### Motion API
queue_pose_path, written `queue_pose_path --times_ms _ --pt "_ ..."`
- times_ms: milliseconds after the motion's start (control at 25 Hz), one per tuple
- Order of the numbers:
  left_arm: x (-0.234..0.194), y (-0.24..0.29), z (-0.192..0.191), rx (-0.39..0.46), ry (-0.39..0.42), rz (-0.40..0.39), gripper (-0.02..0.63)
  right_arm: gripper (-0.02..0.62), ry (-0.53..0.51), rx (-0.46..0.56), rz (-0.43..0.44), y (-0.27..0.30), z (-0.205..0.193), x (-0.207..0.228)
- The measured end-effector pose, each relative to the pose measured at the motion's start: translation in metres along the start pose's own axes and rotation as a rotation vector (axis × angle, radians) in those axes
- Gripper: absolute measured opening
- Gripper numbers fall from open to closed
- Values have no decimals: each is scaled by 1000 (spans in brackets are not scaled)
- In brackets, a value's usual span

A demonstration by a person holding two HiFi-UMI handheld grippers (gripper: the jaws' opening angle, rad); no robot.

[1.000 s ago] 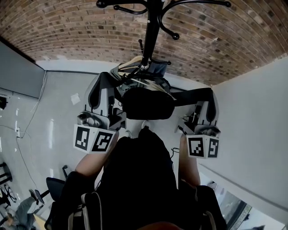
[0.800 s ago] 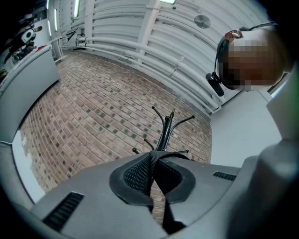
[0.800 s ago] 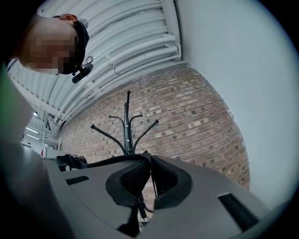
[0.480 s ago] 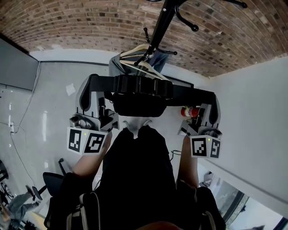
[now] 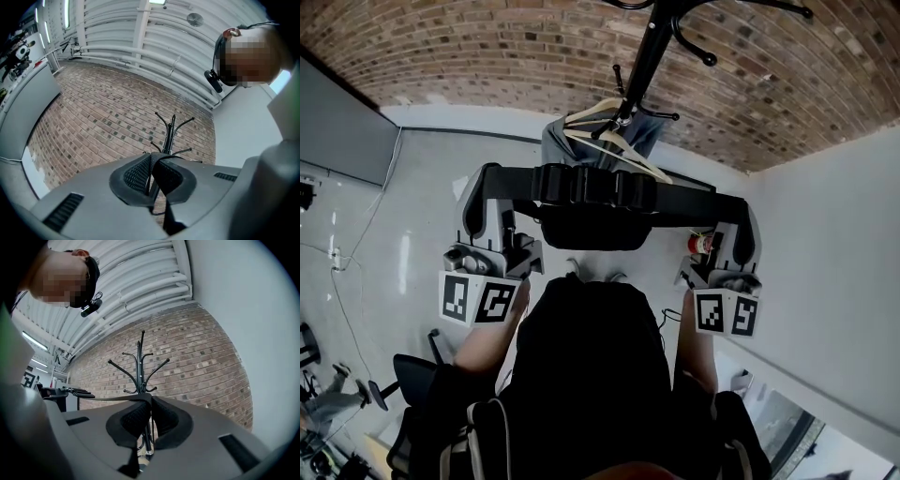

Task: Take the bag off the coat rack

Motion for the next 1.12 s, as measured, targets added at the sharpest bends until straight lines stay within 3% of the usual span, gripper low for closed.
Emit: queue_pose_path --times_ms 600,1120 --pt "20 2 -7 -20 44 -19 21 21 -83 -12 -61 -26 -3 14" --pt "18 -7 -15 -49 45 -29 21 21 -80 -12 -65 -36 -4 13"
Point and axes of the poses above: the fingertips, and each gripper's own axes: y forward along the fingers, x to its right, z out of its top, the point moved 8 cm from there along -y, backward along the fingers, and after that the axes turned 14 degrees about -x, right-handed, at the moved point
